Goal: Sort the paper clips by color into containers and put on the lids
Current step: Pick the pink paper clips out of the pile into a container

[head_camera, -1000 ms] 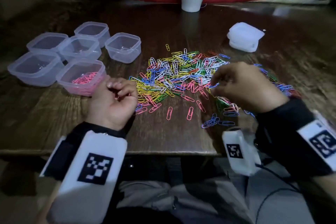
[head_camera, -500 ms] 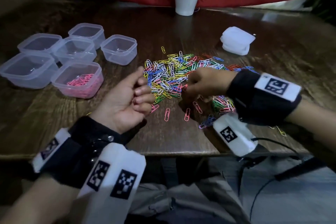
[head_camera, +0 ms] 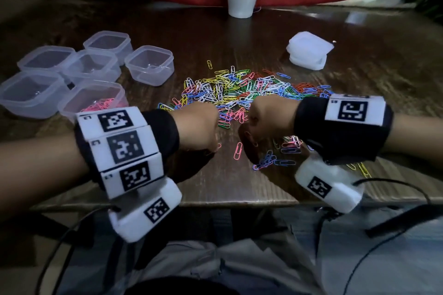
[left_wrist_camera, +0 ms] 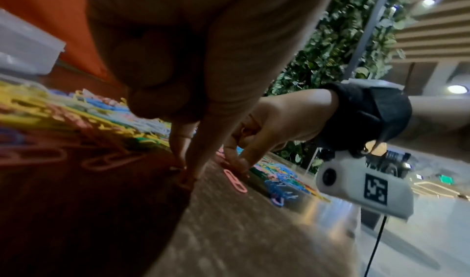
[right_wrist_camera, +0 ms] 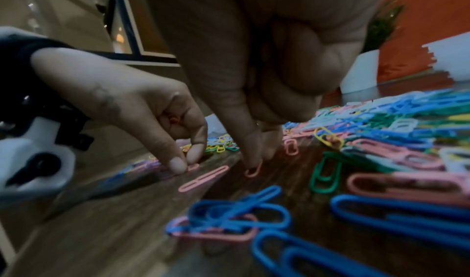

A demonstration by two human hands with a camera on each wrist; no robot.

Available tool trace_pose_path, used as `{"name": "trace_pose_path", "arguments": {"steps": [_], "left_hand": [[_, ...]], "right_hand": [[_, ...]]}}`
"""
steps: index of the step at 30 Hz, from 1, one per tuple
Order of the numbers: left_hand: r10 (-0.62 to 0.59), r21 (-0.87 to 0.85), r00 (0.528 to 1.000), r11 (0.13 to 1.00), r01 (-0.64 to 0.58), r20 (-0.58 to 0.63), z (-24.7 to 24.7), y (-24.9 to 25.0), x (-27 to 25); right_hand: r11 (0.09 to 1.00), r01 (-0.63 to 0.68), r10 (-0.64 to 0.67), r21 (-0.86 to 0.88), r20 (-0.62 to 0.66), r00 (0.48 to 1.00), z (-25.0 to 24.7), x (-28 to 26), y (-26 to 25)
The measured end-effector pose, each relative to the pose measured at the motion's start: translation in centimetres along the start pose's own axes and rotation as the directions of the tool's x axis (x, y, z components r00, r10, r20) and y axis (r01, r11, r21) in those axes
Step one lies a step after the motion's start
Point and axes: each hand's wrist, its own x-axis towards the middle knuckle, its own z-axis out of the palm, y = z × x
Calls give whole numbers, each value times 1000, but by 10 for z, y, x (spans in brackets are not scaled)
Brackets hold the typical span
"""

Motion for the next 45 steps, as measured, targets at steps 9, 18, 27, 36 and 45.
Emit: {"name": "trace_pose_path", "arguments": {"steps": [9,18,27,36,45], "left_hand": [[53,-122,999,991,-52,7,6,16,3],[110,-9,994,994,-110,-26,11,31,4],[40,-251,999,968,-32,28,13,20,-5],[53,-849,988,-507,149,143,-10,5,-3],[-72,-598,997,-800,-47,18,12,22,3]], "right_hand": [[998,9,-3,69,-80,997,2,-3,1],[990,7,-4,139,-22,1000,1,0,1],[522,-213,98,826,190,977,-20,-3,37],[601,154,-90,784,-125,988,-55,-32,-5],[901,414,-433,-131,-196,880,-53,-28,-48]]}}
